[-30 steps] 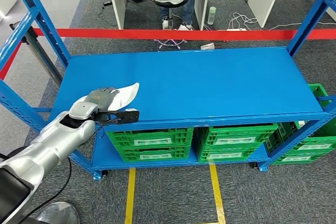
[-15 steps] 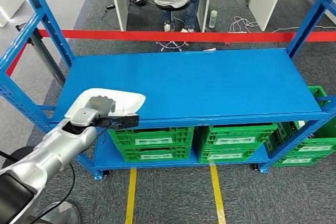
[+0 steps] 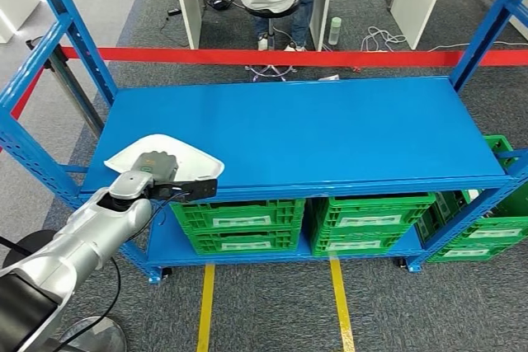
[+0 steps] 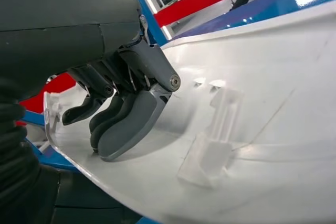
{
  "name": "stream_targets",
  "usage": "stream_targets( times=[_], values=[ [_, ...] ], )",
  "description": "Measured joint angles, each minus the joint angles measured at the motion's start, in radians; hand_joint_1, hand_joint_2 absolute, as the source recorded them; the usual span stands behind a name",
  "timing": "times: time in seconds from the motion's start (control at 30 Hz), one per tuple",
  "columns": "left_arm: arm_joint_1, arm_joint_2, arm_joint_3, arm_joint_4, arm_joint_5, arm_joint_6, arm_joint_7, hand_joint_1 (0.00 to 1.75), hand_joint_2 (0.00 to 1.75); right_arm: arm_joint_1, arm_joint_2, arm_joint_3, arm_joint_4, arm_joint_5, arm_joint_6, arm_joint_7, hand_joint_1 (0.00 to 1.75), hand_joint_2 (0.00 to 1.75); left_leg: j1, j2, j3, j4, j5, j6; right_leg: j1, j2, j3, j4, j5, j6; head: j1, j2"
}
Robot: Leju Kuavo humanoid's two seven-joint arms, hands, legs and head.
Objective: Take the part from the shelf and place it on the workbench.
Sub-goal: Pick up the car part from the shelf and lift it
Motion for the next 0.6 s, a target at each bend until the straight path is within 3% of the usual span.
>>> stream_targets(
  times=[0.6],
  values=[
    [0.046,-0.03,0.079,-0.041,-0.014,0.063,-0.061,1.75,1.75,0.001,0.0,-0.005,0.0,0.005,-0.002,-0.008,0.0,1.75,0.0,-0.001,-0.008,0.0,0.003,-0.001,0.0,0.001,-0.01,0.0,0.004,0.0,0.0,0.0]
  ],
)
